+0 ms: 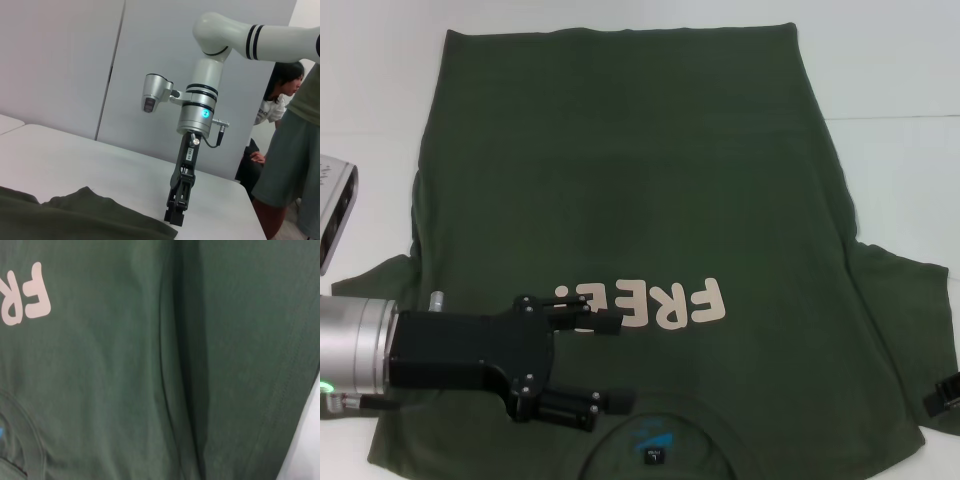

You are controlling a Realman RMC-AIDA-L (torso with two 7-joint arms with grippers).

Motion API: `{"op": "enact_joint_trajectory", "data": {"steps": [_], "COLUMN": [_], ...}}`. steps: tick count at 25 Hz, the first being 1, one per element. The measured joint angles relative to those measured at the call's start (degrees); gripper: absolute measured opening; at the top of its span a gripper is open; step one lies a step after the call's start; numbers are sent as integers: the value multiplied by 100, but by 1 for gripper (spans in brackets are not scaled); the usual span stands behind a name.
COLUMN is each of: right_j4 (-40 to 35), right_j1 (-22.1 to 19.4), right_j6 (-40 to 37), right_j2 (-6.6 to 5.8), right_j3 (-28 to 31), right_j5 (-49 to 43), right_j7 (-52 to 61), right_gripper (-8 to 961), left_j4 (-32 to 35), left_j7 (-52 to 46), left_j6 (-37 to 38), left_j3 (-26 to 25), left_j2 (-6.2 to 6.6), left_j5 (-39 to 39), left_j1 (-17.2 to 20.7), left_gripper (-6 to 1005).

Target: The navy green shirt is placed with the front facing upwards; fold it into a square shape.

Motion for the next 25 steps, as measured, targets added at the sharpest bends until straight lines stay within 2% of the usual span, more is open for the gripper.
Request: {"op": "enact_joint_trajectory", "data": {"steps": [25], "right_j4": [105], "right_j1": [96], "right_j6": [110], "right_j2": [30], "right_j3": [0], "right_j5": [-114], "right_j7": [-6], "right_gripper": [825], "left_j4": [0], "left_j7": [1], "left_j6": [-27], "left_j3": [9], "left_j2": [-9], "left_j5": [0], "left_j1": [0], "left_gripper": [906]}}
